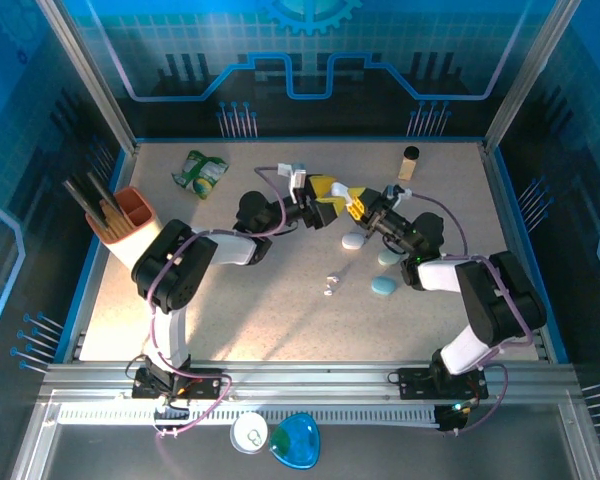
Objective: Insert wireless bluetooth earbuds into charging case
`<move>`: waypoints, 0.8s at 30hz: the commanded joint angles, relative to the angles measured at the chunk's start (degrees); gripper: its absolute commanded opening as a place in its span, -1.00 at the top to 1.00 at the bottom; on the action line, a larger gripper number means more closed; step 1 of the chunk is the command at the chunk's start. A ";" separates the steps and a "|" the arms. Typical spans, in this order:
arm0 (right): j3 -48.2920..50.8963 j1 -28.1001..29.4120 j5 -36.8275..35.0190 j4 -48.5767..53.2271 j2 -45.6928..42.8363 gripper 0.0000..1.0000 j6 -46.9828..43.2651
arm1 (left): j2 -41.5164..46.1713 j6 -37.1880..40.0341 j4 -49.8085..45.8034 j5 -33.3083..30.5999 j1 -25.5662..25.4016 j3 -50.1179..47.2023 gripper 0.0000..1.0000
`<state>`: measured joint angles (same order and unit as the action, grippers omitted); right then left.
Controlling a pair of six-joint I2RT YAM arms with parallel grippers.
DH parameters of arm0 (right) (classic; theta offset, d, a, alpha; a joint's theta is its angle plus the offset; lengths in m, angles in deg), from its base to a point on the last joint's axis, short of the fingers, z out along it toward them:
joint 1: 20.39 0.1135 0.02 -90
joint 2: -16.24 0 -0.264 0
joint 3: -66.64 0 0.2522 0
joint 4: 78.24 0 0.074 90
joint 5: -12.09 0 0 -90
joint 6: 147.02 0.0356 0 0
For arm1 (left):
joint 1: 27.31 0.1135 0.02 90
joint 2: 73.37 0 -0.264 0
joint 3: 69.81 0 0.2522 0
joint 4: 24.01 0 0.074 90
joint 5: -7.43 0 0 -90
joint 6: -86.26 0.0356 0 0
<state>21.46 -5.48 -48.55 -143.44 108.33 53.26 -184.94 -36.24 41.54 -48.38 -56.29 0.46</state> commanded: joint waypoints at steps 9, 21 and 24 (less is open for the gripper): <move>-0.39 -0.59 1.96 0.72 4.22 0.66 -13.86 | 9.18 -12.37 1.02 -10.51 3.89 -11.35 -0.99; -2.02 0.89 4.57 11.81 2.98 0.66 -29.97 | 18.24 -26.00 -17.92 -12.33 5.66 -20.66 -0.91; -2.71 2.06 5.25 17.96 0.94 0.69 -35.74 | 18.86 -30.22 -23.84 -6.73 5.49 -19.60 -0.73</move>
<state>20.61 -4.76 -45.12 -131.07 111.94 26.09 -167.79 -60.78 25.24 -59.76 -51.04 -19.58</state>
